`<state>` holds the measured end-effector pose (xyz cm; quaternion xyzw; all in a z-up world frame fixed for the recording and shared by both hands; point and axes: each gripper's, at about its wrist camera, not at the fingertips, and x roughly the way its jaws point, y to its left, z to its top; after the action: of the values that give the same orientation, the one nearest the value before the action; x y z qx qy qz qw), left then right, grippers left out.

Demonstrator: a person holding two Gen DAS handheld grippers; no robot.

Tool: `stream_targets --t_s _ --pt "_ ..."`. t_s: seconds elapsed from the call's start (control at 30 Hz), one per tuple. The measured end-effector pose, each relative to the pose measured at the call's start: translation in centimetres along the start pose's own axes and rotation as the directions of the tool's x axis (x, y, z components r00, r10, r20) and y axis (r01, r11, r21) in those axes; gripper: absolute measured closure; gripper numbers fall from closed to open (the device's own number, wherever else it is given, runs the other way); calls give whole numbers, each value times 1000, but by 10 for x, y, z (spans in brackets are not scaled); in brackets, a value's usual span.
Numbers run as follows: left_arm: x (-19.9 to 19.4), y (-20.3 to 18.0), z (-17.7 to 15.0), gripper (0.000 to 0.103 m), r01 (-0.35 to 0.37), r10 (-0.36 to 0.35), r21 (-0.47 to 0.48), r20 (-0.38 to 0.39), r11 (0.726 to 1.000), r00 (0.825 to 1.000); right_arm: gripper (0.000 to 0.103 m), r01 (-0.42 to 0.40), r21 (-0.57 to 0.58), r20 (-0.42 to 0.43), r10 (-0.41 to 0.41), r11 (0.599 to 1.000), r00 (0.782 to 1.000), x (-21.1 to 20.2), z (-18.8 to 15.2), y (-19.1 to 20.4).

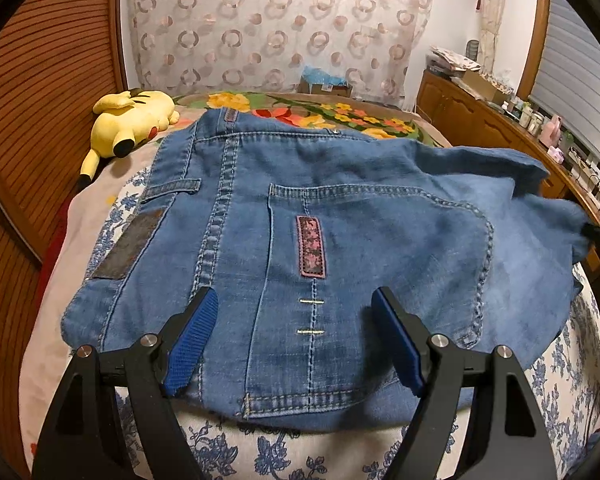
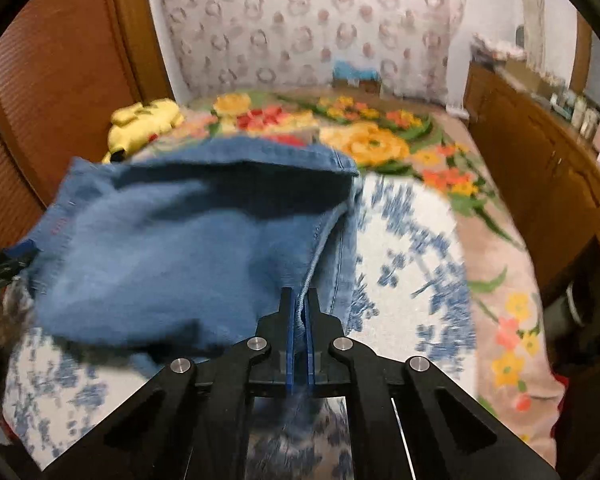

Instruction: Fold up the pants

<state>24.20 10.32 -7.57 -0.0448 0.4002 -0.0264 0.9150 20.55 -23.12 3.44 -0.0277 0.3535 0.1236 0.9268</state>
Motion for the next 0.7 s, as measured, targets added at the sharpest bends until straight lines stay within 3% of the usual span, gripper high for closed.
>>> stream_targets --t_s 0.17,0.33,0.53,0.6,0.67,0.7 --pt "-9 14 2 23 -16 17 -14 26 1000 1000 100 -5 25 26 4 1000 1000 -40 -16 -8" --pt "-12 33 2 23 -52 53 -41 32 998 998 100 -26 71 -75 32 997 997 -13 -48 -16" --pt "-20 55 -2 23 -109 111 -67 34 992 993 99 -26 105 -102 37 994 994 14 -66 -23" --pt "-21 62 -4 23 -125 127 -76 32 989 991 94 -2 100 -107 12 995 994 19 -67 -25" --pt "-22 67 -6 23 -136 139 -85 29 987 990 68 49 102 -134 -35 994 990 27 -69 -27" --pt "-22 70 -8 23 -141 144 -90 26 986 989 65 57 111 -141 -41 992 989 29 -68 -24"
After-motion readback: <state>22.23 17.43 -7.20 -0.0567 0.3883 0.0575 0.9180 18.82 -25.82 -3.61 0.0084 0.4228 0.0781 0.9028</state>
